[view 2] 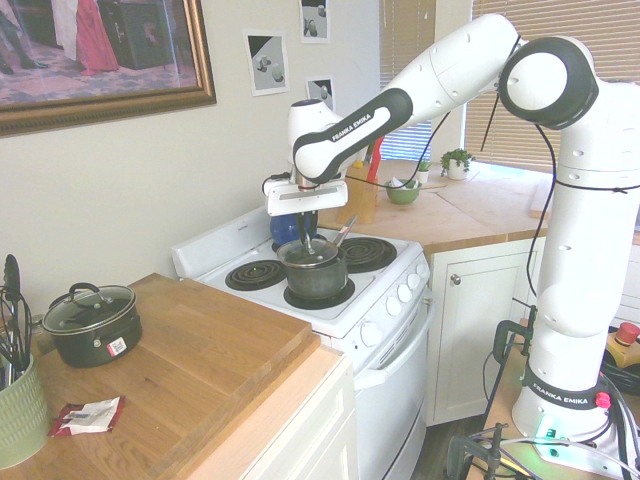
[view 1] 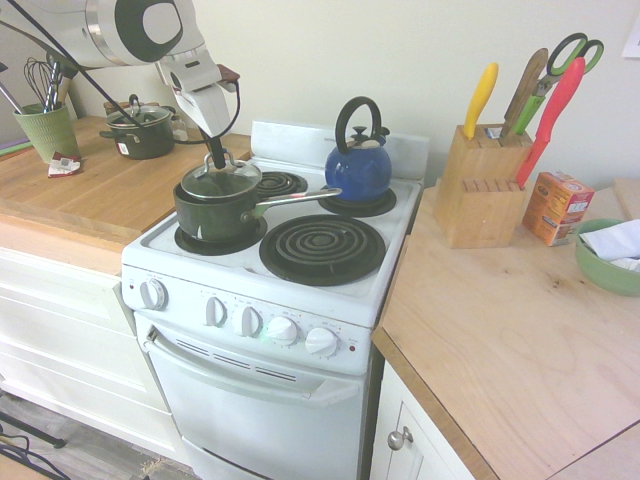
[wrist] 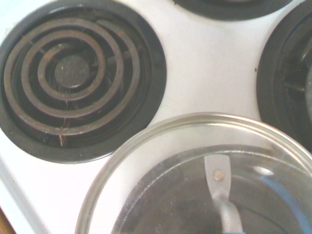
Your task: Cover the lid of the pot
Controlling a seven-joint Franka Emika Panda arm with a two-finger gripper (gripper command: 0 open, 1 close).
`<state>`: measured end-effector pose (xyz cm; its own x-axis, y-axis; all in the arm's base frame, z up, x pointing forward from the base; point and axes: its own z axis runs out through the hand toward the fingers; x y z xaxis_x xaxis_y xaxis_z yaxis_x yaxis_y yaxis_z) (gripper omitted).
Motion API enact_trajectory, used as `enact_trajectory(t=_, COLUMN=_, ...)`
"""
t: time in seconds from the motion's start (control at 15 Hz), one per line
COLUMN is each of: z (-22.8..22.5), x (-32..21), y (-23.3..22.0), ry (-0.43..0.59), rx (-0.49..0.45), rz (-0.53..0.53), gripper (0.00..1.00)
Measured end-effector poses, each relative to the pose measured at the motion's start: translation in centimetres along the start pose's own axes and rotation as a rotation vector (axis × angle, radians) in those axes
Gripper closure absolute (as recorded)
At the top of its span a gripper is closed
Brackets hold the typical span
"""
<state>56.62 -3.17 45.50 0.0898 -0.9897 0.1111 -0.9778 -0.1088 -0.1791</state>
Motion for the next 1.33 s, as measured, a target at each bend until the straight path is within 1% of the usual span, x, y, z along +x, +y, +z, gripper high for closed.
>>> enact_trajectory(t=0.47, z=-0.2, x=-0.1, y=1.0, ry=0.0, rx=-0.006, rz=-0.002, gripper=1.0)
enact_trajectory(t=0.87, z=-1.6, x=0.0, y=1.9, ry=0.005, rx=-0.001, rz=-0.009, gripper=1.0)
enact_trajectory(t=1.33, z=0.0, x=-1.2, y=2.7, ry=0.014, rx=-0.019, rz=-0.04, gripper=1.0)
